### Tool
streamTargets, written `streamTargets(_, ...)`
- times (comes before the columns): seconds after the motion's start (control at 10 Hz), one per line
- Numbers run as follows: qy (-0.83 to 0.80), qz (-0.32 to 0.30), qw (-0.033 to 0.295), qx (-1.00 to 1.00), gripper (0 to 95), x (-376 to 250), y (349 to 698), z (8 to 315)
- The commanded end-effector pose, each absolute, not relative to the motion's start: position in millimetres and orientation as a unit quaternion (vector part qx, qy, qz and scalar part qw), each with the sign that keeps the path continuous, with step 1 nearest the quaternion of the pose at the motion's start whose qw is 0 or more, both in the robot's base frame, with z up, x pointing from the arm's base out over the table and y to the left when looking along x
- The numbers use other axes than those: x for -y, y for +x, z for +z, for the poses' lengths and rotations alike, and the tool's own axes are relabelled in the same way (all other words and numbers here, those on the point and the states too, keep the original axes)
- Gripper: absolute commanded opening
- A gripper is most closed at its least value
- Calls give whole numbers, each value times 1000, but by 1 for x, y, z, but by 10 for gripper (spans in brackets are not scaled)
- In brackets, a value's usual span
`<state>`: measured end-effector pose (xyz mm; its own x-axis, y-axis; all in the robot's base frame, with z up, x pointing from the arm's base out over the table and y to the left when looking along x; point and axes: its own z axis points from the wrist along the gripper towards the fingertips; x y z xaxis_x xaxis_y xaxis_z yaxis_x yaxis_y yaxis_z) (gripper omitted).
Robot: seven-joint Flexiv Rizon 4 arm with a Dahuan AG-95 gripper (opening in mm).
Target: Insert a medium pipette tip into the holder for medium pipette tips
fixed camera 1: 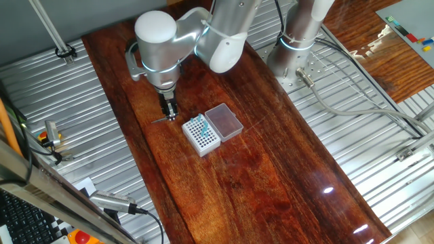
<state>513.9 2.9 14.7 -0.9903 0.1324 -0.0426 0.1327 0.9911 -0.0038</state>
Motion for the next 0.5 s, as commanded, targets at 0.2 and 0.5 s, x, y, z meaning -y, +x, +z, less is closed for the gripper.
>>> streamTargets(0.2,66,1,21,-998,0,-2,513,15)
streamTargets(0.5,66,2,20,-998,0,-2,513,14)
